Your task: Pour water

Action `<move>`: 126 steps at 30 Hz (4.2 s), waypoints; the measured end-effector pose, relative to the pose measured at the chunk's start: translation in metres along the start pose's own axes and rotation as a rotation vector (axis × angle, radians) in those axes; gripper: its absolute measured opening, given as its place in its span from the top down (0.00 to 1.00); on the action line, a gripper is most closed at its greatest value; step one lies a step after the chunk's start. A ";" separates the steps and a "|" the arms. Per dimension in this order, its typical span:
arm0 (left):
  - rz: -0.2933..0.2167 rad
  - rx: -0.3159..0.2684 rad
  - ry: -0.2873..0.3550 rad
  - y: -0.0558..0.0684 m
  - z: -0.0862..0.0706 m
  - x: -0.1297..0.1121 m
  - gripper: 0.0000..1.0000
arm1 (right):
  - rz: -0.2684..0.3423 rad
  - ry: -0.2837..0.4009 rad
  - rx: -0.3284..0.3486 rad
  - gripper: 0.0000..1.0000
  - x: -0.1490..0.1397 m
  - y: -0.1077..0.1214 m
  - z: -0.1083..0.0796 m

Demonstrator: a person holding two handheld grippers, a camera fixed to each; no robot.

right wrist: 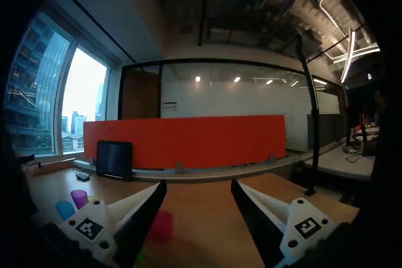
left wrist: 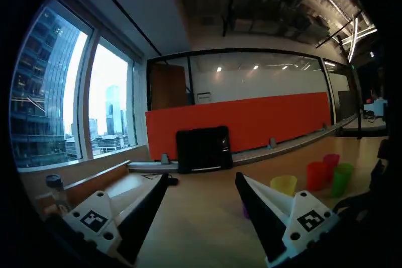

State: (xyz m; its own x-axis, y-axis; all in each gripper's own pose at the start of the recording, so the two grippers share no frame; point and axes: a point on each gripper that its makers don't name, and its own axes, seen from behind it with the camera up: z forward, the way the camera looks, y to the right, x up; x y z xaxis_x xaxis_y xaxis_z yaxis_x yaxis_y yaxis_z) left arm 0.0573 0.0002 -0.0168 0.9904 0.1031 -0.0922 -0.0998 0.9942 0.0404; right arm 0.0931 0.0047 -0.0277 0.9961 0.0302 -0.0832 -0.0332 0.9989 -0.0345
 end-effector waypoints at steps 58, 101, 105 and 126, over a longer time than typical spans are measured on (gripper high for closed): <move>-0.103 -0.032 -0.092 0.006 0.011 -0.058 0.01 | -0.022 -0.033 0.006 0.01 -0.007 -0.007 0.001; -0.101 -0.035 -0.094 0.006 0.012 -0.058 0.02 | -0.015 -0.019 0.062 0.01 -0.065 -0.009 0.015; -0.101 -0.035 -0.094 0.006 0.012 -0.058 0.02 | -0.011 -0.028 0.054 0.01 -0.070 -0.007 0.017; -0.101 -0.035 -0.094 0.006 0.012 -0.058 0.01 | -0.003 -0.082 0.027 0.01 -0.093 0.001 0.023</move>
State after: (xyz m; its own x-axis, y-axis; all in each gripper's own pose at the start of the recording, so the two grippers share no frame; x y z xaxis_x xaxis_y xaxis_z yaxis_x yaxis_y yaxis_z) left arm -0.0001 -0.0002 0.0006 1.0000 0.0003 0.0000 -0.0003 1.0000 0.0009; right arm 0.0026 0.0038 0.0032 0.9996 0.0288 -0.0010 -0.0288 0.9996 -0.0078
